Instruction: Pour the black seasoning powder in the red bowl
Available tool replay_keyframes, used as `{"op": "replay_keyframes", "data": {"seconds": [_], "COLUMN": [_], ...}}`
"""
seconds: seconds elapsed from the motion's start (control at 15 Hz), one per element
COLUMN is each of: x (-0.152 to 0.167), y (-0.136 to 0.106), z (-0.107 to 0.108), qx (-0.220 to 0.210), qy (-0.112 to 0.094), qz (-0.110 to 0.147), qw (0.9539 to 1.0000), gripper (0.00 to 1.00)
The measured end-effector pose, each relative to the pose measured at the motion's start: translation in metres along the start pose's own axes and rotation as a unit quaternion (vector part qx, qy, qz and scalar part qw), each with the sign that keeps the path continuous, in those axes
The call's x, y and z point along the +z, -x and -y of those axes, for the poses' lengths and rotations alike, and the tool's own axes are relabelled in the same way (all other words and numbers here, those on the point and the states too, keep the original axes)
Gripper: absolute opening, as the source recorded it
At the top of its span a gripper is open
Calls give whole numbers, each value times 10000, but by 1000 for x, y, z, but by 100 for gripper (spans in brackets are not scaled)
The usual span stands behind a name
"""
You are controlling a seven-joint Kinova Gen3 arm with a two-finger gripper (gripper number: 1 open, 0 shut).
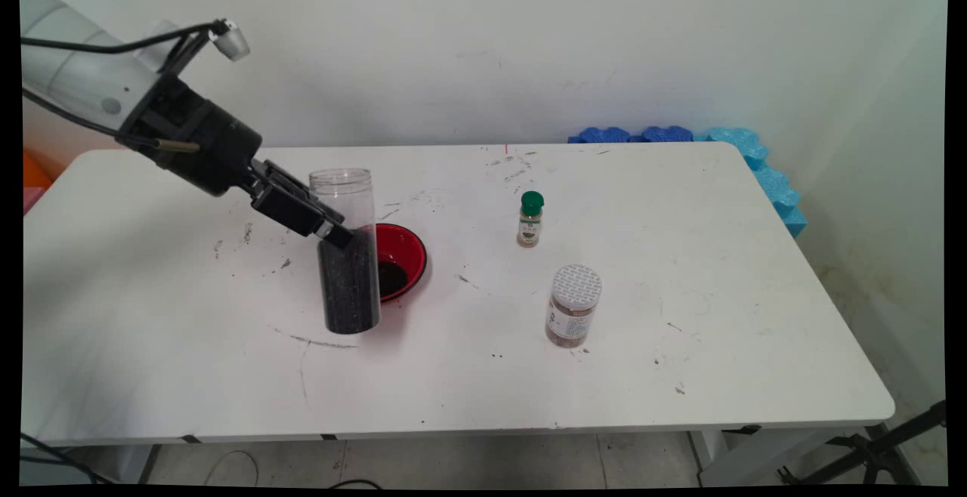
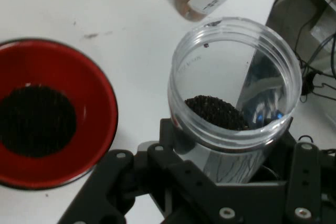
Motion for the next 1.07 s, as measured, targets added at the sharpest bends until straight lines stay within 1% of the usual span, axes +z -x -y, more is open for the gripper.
{"op": "replay_keyframes", "data": {"seconds": [0.2, 0.33, 0.47, 0.53, 0.73, 0.93, 1.07], "x": [5, 9, 13, 16, 24, 30, 35], "y": [4, 6, 7, 8, 8, 9, 11], "z": [7, 13, 18, 21, 31, 37, 42], "qx": [-393, -707, -1076, -1329, -2142, -2710, -3245], "qy": [-15, -18, -17, -5, 61, 92, 116], "qz": [50, 72, 72, 64, 9, -19, -56], "qw": [9992, 9975, 9942, 9911, 9768, 9625, 9458], "gripper": [0, 0, 0, 0, 0, 0, 0]}}
